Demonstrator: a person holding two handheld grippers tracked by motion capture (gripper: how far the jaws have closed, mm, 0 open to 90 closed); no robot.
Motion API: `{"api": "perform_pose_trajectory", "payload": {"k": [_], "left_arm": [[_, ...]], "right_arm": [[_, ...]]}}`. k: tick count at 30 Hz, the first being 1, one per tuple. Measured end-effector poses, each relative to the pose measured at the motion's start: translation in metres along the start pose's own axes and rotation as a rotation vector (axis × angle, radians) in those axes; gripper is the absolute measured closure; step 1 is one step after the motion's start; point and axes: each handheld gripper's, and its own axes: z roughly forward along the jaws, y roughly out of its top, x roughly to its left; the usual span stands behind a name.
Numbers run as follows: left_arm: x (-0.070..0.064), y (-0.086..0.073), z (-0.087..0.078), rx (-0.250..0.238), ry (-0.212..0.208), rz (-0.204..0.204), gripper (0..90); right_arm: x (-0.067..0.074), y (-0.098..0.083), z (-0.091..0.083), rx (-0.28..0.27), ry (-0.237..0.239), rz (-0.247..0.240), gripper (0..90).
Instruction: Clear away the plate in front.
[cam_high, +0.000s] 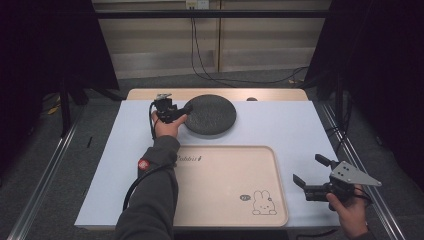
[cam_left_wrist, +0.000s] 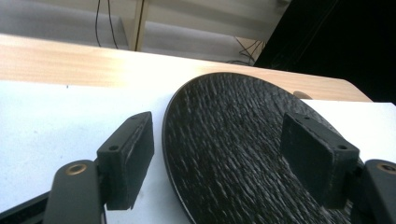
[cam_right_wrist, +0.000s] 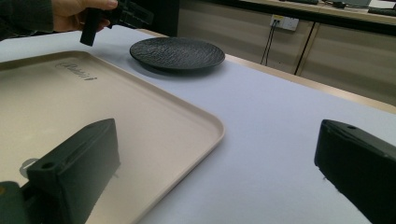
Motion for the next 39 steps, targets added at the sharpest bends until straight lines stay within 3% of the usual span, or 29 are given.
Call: {"api": "perform_pose_trajectory", "payload": {"k": [3, 6, 10, 11, 15, 18, 21, 23, 26, 31, 32, 37, 38, 39], "left_arm": [[0.001, -0.001, 0.002, 0.010, 0.010, 0.014, 29.3], [0.001, -0.001, 0.005, 0.025, 0.011, -0.017, 34.1], [0.002, -0.002, 0.009, 0.043, 0.033, -0.019, 36.1], [0.002, -0.002, 0.010, 0.041, 0.019, -0.028, 36.7], [0.000, -0.002, 0.014, 0.063, 0.016, -0.057, 43.5], [0.000, -0.001, 0.015, 0.070, 0.036, -0.078, 50.9], [0.002, 0.000, 0.015, 0.054, 0.039, -0.114, 51.6], [0.003, 0.001, 0.014, 0.060, 0.046, -0.098, 53.2], [0.004, 0.000, 0.014, 0.064, 0.055, -0.130, 54.0], [0.010, -0.003, 0.015, 0.095, 0.071, -0.130, 55.1], [0.009, -0.004, 0.016, 0.096, 0.085, -0.143, 55.9], [0.013, -0.009, 0.021, 0.098, 0.061, -0.195, 60.7], [0.014, -0.010, 0.022, 0.098, 0.050, -0.212, 63.2], [0.015, -0.011, 0.023, 0.093, 0.043, -0.256, 64.7]], "right_arm": [[0.000, 0.000, 0.000, 0.002, 0.003, -0.006, 0.0], [0.000, 0.000, 0.001, -0.003, 0.008, -0.011, 0.0], [-0.001, 0.001, 0.000, -0.005, 0.002, -0.013, 0.0], [-0.001, 0.001, 0.000, -0.006, 0.000, -0.015, 0.0], [-0.002, 0.001, 0.000, -0.006, 0.012, -0.010, 0.0], [-0.002, 0.001, 0.000, -0.011, 0.002, -0.009, 0.0], [-0.003, 0.002, -0.001, -0.014, 0.006, -0.004, 0.0], [-0.003, 0.002, -0.001, -0.015, 0.012, -0.003, 0.0], [-0.004, 0.002, -0.001, -0.015, 0.016, -0.006, 0.0], [-0.004, 0.002, -0.001, -0.014, 0.011, -0.005, 0.0], [-0.004, 0.002, -0.001, -0.014, 0.011, -0.003, 0.0], [-0.004, 0.002, -0.001, -0.014, 0.011, -0.001, 0.0], [-0.004, 0.003, -0.001, -0.013, 0.010, -0.002, 0.0], [-0.004, 0.003, -0.001, -0.013, 0.010, -0.002, 0.0]]}}
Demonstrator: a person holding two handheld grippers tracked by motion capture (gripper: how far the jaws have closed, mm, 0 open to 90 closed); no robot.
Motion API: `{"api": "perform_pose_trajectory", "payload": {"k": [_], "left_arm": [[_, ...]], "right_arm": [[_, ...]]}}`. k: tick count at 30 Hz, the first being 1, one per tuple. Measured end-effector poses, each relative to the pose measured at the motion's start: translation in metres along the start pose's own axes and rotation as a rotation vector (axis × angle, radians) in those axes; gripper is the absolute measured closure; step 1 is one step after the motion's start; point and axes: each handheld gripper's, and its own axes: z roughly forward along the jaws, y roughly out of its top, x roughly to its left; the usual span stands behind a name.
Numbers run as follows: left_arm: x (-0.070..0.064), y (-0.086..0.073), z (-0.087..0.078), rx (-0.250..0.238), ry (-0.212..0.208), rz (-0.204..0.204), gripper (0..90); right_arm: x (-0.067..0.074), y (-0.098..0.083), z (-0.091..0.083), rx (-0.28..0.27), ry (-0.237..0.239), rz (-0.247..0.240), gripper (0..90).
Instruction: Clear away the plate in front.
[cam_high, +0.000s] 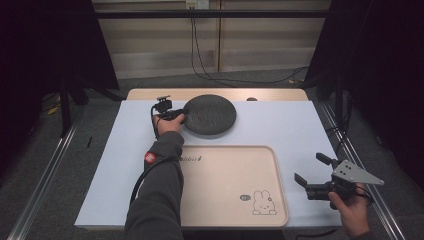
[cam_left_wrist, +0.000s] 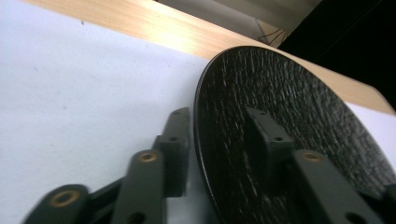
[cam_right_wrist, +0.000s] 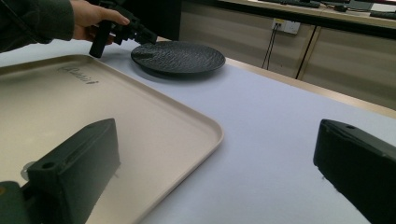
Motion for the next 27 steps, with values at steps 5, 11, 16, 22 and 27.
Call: {"api": "perform_pose_trajectory", "payload": {"k": [5, 11, 16, 22, 27], "left_arm": [[0.002, -0.003, 0.006, 0.000, -0.015, -0.024, 65.6], [0.003, -0.009, 0.012, -0.006, -0.047, -0.101, 62.5], [0.007, -0.013, 0.014, -0.038, -0.045, -0.188, 73.0], [-0.001, -0.013, 0.015, -0.009, -0.073, -0.271, 76.4], [-0.011, -0.011, 0.013, -0.033, -0.166, -0.321, 83.7]], "right_arm": [[-0.001, 0.000, -0.001, -0.004, 0.010, 0.012, 0.0], [-0.002, 0.001, -0.002, -0.003, 0.006, 0.017, 0.0], [-0.001, 0.001, -0.002, 0.005, 0.011, 0.016, 0.0], [-0.002, 0.002, -0.003, 0.006, 0.009, 0.037, 0.0], [-0.002, 0.003, -0.004, 0.005, 0.014, 0.034, 0.0]]}}
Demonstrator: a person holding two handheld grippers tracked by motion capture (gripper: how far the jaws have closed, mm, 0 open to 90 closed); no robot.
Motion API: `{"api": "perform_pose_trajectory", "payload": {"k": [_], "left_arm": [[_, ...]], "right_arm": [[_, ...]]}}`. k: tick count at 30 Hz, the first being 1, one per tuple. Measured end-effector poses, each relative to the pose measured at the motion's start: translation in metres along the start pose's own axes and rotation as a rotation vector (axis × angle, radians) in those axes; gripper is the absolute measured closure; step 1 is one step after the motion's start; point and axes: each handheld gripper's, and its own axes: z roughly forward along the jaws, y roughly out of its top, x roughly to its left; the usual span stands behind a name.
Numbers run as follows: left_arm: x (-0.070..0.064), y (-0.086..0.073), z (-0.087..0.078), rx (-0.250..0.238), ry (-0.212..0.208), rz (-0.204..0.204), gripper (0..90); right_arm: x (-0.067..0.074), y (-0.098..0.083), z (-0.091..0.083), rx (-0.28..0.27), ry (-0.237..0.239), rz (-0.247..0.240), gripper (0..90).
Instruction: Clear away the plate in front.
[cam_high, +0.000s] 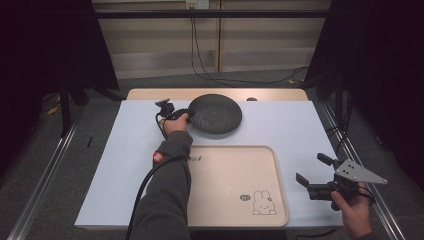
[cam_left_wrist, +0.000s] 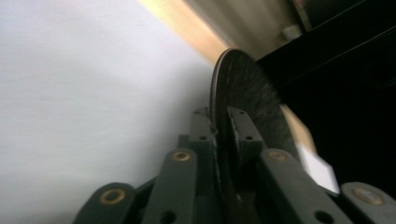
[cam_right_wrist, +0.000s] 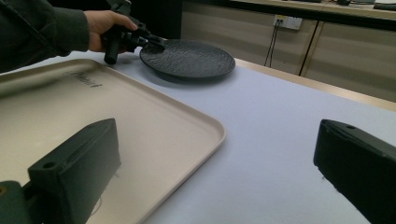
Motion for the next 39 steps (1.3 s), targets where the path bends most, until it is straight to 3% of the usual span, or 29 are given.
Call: {"api": "perform_pose_trajectory", "payload": {"k": [6, 7, 9, 10, 13, 17, 28, 36, 39], "left_arm": [[-0.014, 0.002, -0.004, 0.007, -0.017, 0.035, 87.0], [-0.017, 0.003, -0.005, 0.008, -0.022, 0.069, 87.2], [-0.021, 0.004, -0.006, 0.010, -0.034, 0.094, 87.3], [-0.025, 0.003, -0.005, -0.010, -0.033, 0.084, 87.5], [-0.032, 0.005, -0.005, -0.007, -0.032, 0.130, 87.4], [-0.037, 0.010, -0.005, 0.023, -0.028, 0.143, 87.2], [-0.039, 0.018, -0.012, 0.043, -0.018, 0.115, 86.5], [-0.044, 0.029, -0.026, 0.035, -0.055, 0.094, 86.5], [-0.046, 0.032, -0.032, 0.037, -0.051, 0.101, 86.4]], "right_arm": [[-0.002, 0.001, -0.002, -0.007, -0.002, 0.004, 0.0], [-0.003, 0.001, -0.002, -0.011, -0.007, 0.009, 0.0], [-0.003, 0.001, -0.002, -0.014, -0.007, 0.006, 0.0], [-0.003, 0.001, -0.002, -0.014, -0.008, 0.007, 0.0], [-0.002, 0.001, -0.002, -0.016, -0.004, 0.008, 0.0], [-0.003, 0.002, -0.003, -0.020, -0.005, 0.007, 0.0], [-0.004, 0.001, -0.004, -0.028, -0.007, 0.012, 0.0], [-0.005, 0.001, -0.005, -0.032, -0.003, 0.019, 0.0], [-0.005, 0.001, -0.004, -0.034, 0.000, 0.022, 0.0]]}}
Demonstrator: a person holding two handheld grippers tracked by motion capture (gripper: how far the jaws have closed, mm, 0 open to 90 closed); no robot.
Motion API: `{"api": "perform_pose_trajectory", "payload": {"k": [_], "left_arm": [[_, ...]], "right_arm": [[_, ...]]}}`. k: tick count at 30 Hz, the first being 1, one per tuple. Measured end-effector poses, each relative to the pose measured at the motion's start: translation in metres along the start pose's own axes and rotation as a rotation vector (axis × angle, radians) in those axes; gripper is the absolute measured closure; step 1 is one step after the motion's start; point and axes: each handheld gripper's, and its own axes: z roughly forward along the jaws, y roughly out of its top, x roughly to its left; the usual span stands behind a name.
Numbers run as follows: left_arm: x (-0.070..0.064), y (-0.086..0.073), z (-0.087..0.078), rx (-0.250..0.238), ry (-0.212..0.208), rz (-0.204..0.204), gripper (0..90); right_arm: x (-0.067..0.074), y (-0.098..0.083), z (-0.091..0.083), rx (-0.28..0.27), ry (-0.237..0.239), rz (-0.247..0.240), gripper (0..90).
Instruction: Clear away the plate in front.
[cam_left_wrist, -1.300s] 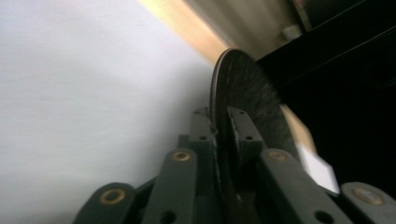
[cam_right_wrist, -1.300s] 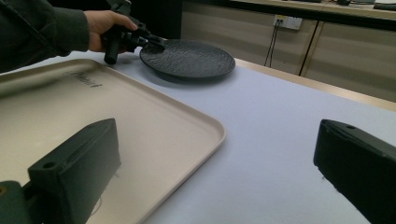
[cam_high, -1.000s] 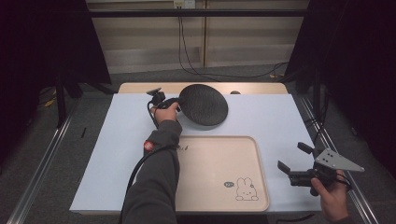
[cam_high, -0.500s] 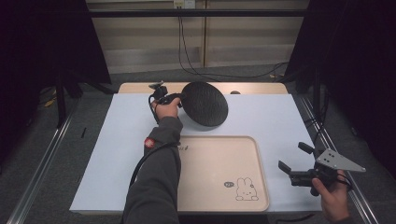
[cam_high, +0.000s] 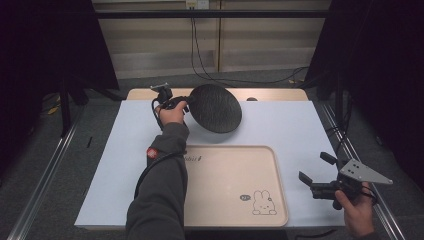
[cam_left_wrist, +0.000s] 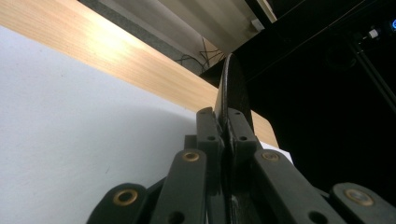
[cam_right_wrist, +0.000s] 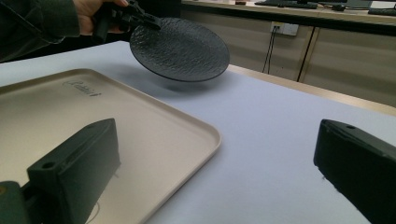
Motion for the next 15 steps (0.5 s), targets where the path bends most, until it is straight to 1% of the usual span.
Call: {"api": "perform_pose_trajectory", "payload": {"k": [1, 2, 3, 4, 5, 7, 8, 9, 11, 13, 15], "left_arm": [[-0.001, 0.001, -0.002, 0.005, -0.003, 0.003, 86.3], [-0.001, 0.002, -0.005, 0.011, -0.001, 0.016, 86.3], [-0.001, 0.003, -0.007, 0.014, -0.002, 0.015, 86.3], [-0.001, 0.004, -0.009, 0.018, -0.012, 0.018, 86.2], [-0.001, 0.004, -0.011, 0.018, -0.005, 0.021, 86.2], [0.000, 0.005, -0.016, 0.024, -0.017, 0.029, 86.2], [0.000, 0.005, -0.018, 0.021, -0.011, 0.029, 86.2], [-0.001, 0.005, -0.019, 0.019, -0.021, 0.011, 86.2], [0.000, 0.005, -0.024, 0.024, -0.026, 0.020, 86.2], [0.000, 0.005, -0.028, 0.025, -0.031, 0.016, 86.2], [0.000, 0.006, -0.033, 0.035, -0.030, 0.031, 86.2]], "right_arm": [[0.000, 0.000, 0.000, -0.001, -0.001, 0.000, 0.0], [0.000, 0.000, 0.000, 0.001, -0.001, -0.001, 0.0], [0.000, 0.000, 0.000, 0.001, -0.002, -0.002, 0.0], [0.000, 0.000, 0.001, -0.003, -0.002, -0.002, 0.0], [0.000, 0.000, 0.001, -0.001, -0.008, -0.003, 0.0], [0.000, 0.000, 0.001, 0.000, -0.009, -0.006, 0.0], [0.000, 0.000, 0.001, -0.001, -0.008, -0.005, 0.0], [0.000, 0.000, 0.001, 0.000, -0.007, -0.007, 0.0], [-0.001, 0.000, 0.001, 0.002, -0.007, -0.005, 0.0], [-0.001, 0.000, 0.002, 0.000, -0.004, -0.009, 0.0], [-0.001, 0.000, 0.002, 0.000, 0.000, -0.008, 0.0]]}}
